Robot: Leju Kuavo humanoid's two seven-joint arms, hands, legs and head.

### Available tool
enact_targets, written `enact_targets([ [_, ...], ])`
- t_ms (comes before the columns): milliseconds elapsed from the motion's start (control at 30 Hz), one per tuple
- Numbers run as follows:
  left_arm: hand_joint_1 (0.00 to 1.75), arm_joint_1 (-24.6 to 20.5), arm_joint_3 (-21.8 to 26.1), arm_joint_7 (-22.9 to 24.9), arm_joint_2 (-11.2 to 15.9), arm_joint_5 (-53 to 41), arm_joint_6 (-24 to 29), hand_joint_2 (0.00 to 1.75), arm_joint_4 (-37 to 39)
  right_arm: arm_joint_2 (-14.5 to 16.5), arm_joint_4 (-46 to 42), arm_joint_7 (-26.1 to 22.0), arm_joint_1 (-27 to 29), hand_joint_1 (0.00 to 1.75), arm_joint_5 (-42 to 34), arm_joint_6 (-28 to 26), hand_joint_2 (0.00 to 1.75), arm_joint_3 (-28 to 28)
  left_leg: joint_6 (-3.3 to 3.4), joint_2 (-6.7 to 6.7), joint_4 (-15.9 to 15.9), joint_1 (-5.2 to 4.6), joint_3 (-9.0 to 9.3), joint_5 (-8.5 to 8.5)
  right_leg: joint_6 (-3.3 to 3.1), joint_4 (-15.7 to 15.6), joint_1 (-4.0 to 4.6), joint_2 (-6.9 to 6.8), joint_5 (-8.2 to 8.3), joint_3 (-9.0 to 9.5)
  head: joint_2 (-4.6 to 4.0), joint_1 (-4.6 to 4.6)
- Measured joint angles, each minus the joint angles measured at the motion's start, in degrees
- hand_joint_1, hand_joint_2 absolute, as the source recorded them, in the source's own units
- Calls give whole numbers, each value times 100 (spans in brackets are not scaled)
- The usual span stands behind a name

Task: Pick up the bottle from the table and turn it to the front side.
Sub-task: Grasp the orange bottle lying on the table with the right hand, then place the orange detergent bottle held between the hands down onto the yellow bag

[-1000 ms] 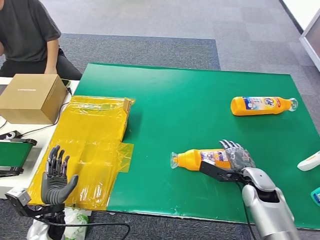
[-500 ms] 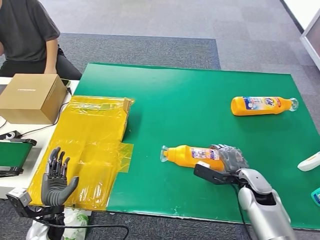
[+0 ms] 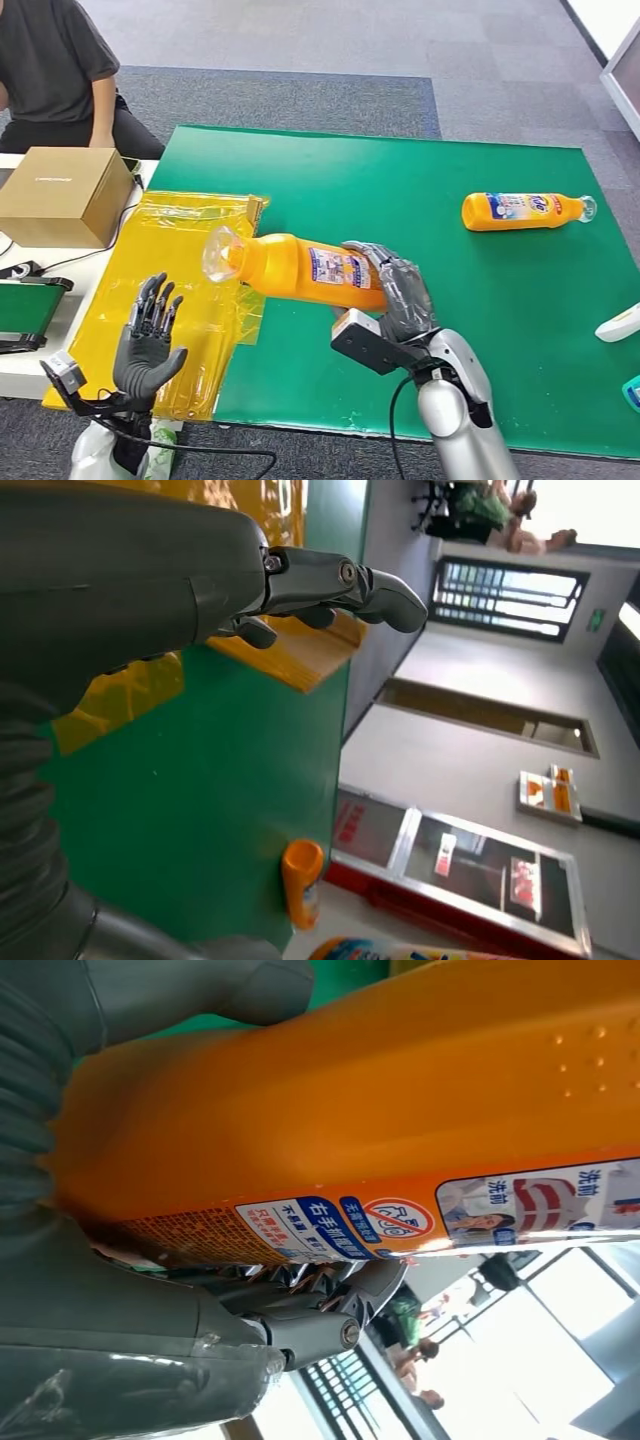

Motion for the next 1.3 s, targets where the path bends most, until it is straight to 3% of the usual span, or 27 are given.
enact_targets([
  [300, 0, -264, -1274, -54, 515, 548, -556, 175, 87, 433, 1519, -349, -159, 175, -236, -412, 175, 490, 0, 0, 0, 0, 0, 2, 2, 1, 0, 0, 3, 1, 0, 1],
  [500, 0, -359, -1639, -101, 727, 791, -741, 175, 140, 559, 2444, -444, -244, 175, -133, -531, 175, 940, -2, 0, 0, 0, -1, 0, -3, 1, 0, 0, -2, -2, 1, -1],
  [533, 13, -374, -1662, -102, 751, 824, -759, 175, 152, 564, 2556, -465, -256, 175, -126, -532, 175, 1010, -2, 0, 0, 0, -1, -1, -3, 1, 0, 0, -2, -2, 1, 0],
  [633, 141, -393, -1707, -104, 812, 880, -793, 175, 193, 569, 2822, -516, -293, 175, -134, -554, 175, 1181, -2, 0, 0, 0, -2, -1, -4, 1, 0, -1, -3, -3, 1, 0],
  [667, 172, -393, -1717, -105, 827, 885, -785, 175, 208, 570, 2883, -521, -303, 175, -147, -568, 175, 1225, -2, 0, 0, 0, -2, -1, -4, 1, 0, -1, -3, -3, 1, 0],
  [733, 175, -386, -1728, -102, 852, 865, -707, 175, 234, 571, 2955, -523, -320, 175, -189, -598, 175, 1299, -2, 0, 0, 0, -2, -1, -4, 1, 0, 0, -3, -3, 0, -1],
  [767, 175, -378, -1731, -101, 863, 840, -639, 175, 243, 571, 2970, -515, -326, 169, -214, -606, 175, 1326, -2, 0, 0, 0, -2, -1, -4, 0, 0, -1, -3, -4, 0, -1],
  [900, 175, -349, -1732, -100, 889, 696, -342, 175, 250, 570, 2974, -452, -326, 5, -266, -605, 175, 1355, -2, 0, 0, 0, -2, -1, -3, 0, 0, -1, -2, -3, 2, 1],
  [1167, 175, -320, -1731, -198, 880, -222, 704, 175, 197, 528, 2609, -447, -249, 0, -254, -618, 175, 1455, -2, 1, 0, 1, -2, -1, -3, 0, 0, -1, -2, -4, 1, -1],
  [1300, 175, -313, -1750, -289, 740, -1823, 2165, 175, -254, 478, 2194, -273, -66, 0, -120, -663, 175, 1385, -2, 0, 0, 0, 3, -4, -4, 0, 0, -1, -3, 3, 1, 2],
])
